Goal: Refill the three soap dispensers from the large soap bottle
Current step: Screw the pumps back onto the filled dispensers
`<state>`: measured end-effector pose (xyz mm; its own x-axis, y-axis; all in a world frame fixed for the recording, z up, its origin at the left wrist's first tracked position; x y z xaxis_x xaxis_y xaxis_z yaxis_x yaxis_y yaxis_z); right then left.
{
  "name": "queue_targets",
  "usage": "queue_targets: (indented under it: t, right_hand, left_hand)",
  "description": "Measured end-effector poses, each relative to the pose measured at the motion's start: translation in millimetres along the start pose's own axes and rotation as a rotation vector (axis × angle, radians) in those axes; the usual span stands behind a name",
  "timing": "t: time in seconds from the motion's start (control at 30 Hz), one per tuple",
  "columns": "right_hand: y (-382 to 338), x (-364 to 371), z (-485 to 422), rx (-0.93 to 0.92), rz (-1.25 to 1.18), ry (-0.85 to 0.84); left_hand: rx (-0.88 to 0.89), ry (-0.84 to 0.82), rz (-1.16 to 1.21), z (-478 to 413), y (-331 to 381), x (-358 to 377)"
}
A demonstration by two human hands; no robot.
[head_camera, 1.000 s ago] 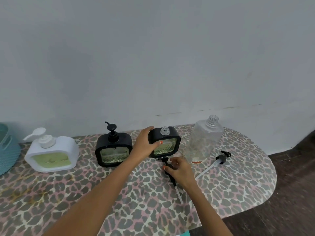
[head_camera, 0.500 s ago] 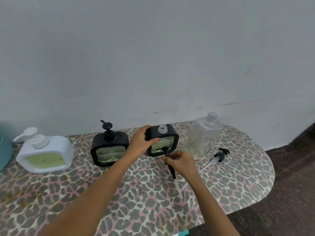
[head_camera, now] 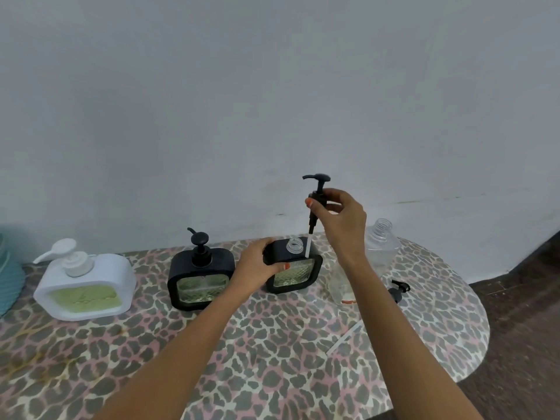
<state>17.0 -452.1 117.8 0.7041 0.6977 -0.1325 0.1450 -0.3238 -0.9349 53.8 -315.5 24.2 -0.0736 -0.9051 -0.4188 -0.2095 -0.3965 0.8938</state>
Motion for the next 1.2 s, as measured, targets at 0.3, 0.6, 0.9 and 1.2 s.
queue_targets:
  t: [0.3, 0.6, 0.9, 1.2]
  right_hand:
    - [6.5, 17.5, -2.8, -0.04, -0.135, 0.096]
    - [37.4, 23.1, 6.0, -0.045, -0.077, 0.023]
    - [85.8, 25.0, 28.5, -0.037, 0.091, -0.074]
    - [90.4, 28.6, 28.1, -0.082, 0.201, -0.08]
  left_hand:
    - [0.004, 0.015, -0.002, -2.1, -6.1, 1.9]
    - [0.001, 0.014, 0.011, -3.1, -9.3, 3.8]
    - [-0.01, 0.022, 0.024, -1.9, -8.8, 3.8]
    - [-0.018, 0.026, 0.039, -1.6, -9.6, 3.8]
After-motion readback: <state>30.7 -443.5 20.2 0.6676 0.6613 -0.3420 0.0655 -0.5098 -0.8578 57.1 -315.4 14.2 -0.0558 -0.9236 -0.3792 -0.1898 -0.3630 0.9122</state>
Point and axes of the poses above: each hand's wrist, its own z-axis away from the middle knuckle, its own x-axis out of the palm, y = z × x, the point moved 2 cm from there along -z, towards the middle knuckle, and after that the axes turned 11 degrees about y, right-handed, at the moved point
